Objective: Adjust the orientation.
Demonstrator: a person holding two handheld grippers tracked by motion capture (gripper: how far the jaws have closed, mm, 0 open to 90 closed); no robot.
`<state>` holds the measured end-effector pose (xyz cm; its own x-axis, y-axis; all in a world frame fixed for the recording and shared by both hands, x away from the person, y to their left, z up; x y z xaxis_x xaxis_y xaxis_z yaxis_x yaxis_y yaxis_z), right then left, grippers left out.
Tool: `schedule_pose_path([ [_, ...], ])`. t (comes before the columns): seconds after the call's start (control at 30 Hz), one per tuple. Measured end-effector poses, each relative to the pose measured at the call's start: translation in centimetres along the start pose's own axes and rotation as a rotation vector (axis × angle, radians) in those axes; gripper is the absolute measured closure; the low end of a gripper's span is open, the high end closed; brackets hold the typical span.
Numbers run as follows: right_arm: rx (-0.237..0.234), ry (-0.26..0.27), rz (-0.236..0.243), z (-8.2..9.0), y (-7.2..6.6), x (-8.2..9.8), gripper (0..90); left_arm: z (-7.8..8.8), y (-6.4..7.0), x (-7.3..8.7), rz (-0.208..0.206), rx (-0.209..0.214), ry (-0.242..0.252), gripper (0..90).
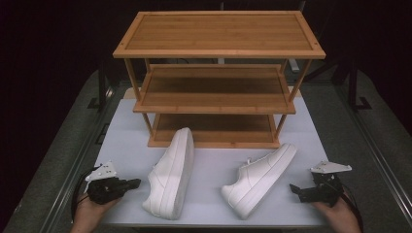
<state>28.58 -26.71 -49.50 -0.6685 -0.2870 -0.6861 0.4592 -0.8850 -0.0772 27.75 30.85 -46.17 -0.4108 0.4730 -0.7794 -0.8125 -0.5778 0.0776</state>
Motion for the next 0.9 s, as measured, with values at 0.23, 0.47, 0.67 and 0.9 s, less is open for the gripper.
schedule_pose_path([
  [0.23, 0.000, 0.000, -0.001, 0.0, 0.0, 0.0, 0.6, -0.7, 0.1, -0.7, 0.020, 0.038, 0.044, 90.0],
  [0.47, 0.000, -0.002, 0.000, 0.0, 0.0, 0.0, 0.6, -1.2, 0.3, -1.5, 0.027, 0.087, 0.082, 90.0],
  [0.67, 0.000, -0.002, 0.000, 0.0, 0.0, 0.0, 0.6, -2.1, 0.8, -2.2, 0.009, 0.104, 0.075, 90.0],
  [0.9, -0.001, -0.002, 0.000, 0.0, 0.0, 0.0, 0.6, -2.9, 1.4, -3.1, -0.012, 0.124, 0.089, 90.0],
])
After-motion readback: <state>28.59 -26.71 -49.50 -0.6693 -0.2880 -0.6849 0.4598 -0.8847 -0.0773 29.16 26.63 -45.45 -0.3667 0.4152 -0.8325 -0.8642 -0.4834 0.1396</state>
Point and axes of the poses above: each handheld gripper's, and its own axes: z roughly backward along the jaws, x roughly out of its underside, y roughly to its right, the point moved 5 cm from there along -z, roughly forward along the jaws, and after that the axes turned 5 degrees about -z, right-handed, at the moved point
